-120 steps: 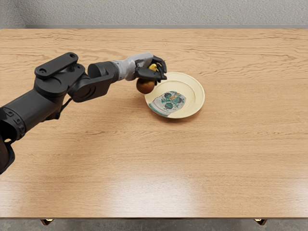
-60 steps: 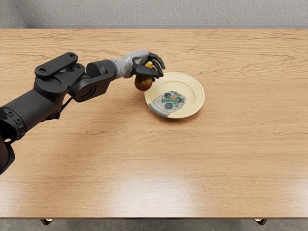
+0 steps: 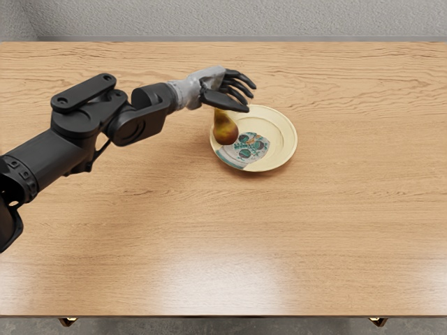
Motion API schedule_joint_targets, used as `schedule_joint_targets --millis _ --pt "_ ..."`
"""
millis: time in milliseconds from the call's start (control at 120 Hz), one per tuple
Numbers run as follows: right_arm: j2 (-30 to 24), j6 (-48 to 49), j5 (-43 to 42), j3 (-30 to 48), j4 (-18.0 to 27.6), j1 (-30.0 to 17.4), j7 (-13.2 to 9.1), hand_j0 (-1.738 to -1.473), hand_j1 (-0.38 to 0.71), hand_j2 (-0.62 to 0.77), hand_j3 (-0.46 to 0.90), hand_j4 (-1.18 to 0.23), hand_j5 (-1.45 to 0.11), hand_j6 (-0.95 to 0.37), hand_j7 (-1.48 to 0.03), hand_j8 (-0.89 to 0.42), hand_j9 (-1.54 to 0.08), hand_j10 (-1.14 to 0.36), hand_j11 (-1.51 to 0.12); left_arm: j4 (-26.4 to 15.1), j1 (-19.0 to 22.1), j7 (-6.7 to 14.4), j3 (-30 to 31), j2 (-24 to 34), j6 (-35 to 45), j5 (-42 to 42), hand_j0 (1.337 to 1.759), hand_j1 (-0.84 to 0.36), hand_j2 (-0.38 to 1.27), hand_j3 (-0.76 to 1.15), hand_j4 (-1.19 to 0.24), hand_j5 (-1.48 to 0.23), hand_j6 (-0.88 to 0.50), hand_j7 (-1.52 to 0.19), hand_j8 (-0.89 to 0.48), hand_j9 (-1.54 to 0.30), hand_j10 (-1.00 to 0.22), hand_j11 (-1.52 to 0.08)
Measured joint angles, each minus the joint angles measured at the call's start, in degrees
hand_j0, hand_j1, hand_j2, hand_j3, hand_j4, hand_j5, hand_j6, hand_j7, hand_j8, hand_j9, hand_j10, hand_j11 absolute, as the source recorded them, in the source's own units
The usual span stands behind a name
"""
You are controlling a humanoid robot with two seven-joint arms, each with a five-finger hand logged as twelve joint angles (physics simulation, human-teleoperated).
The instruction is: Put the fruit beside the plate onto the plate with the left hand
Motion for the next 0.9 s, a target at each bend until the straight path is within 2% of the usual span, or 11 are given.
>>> schedule_joint_targets --millis 125,392,550,700,750,850,900 --pt "0.00 0.00 0.00 0.00 0.00 0.02 0.00 -1.658 -0.33 0.00 0.00 -0.02 -0.02 -0.02 -0.02 -0.02 -0.02 -0.02 -0.02 -0.05 0.27 -0.24 -0.85 0.00 0.10 -0.35 1.658 -0.11 0.08 0.00 -0.38 -0.50 -0.38 -0.50 -0.38 -0.50 -0.38 -0.50" --pt "0.00 0.00 0.00 0.00 0.00 -0.01 0.00 -1.658 -0.33 0.00 0.00 -0.02 -0.02 -0.02 -0.02 -0.02 -0.02 -0.02 -0.02 -0.13 -0.05 -0.33 -1.12 0.00 -0.56 -0.62 1.658 0.20 0.03 0.00 -0.13 -0.17 -0.13 -0.17 -0.13 -0.17 -0.13 -0.17" --pt "0.00 0.00 0.00 0.00 0.00 -0.01 0.00 -1.658 -0.33 0.00 0.00 -0.02 -0.02 -0.02 -0.02 -0.02 -0.02 -0.02 -0.02 -0.29 0.78 -0.40 -1.11 0.00 -1.57 -4.76 1.658 0.27 0.01 0.00 -0.06 -0.08 -0.06 -0.08 -0.06 -0.08 -0.06 -0.08" --pt "0.00 0.00 0.00 0.00 0.00 0.00 0.00 -1.658 -0.33 0.00 0.00 -0.02 -0.02 -0.02 -0.02 -0.02 -0.02 -0.02 -0.02 -0.92 1.29 -0.04 -3.10 5.85 -12.07 -9.97 1.658 0.31 0.01 0.00 -0.03 -0.04 -0.03 -0.04 -0.03 -0.04 -0.03 -0.04" --pt "0.00 0.00 0.01 0.00 0.00 -0.01 0.00 -1.658 -0.33 0.00 0.00 -0.02 -0.02 -0.02 -0.02 -0.02 -0.02 -0.02 -0.02 -2.43 1.71 0.01 -3.64 8.66 -13.65 -10.81 1.658 0.32 0.01 0.00 -0.03 -0.04 -0.03 -0.04 -0.03 -0.04 -0.03 -0.04" --pt "0.00 0.00 0.00 0.00 0.00 -0.01 0.00 -1.658 -0.33 0.00 0.00 -0.02 -0.02 -0.02 -0.02 -0.02 -0.02 -0.02 -0.02 -7.95 2.54 0.21 -4.20 14.14 -15.22 -11.65 1.658 0.33 0.01 0.00 -0.02 -0.02 -0.02 -0.02 -0.02 -0.02 -0.02 -0.02" --pt "0.00 0.00 0.01 0.00 0.00 -0.01 0.00 -1.658 -0.33 0.00 0.00 -0.02 -0.02 -0.02 -0.02 -0.02 -0.02 -0.02 -0.02 -10.57 3.49 1.55 -4.34 15.50 -15.60 -11.84 1.658 0.33 0.00 0.00 -0.02 -0.02 -0.02 -0.02 -0.02 -0.02 -0.02 -0.02"
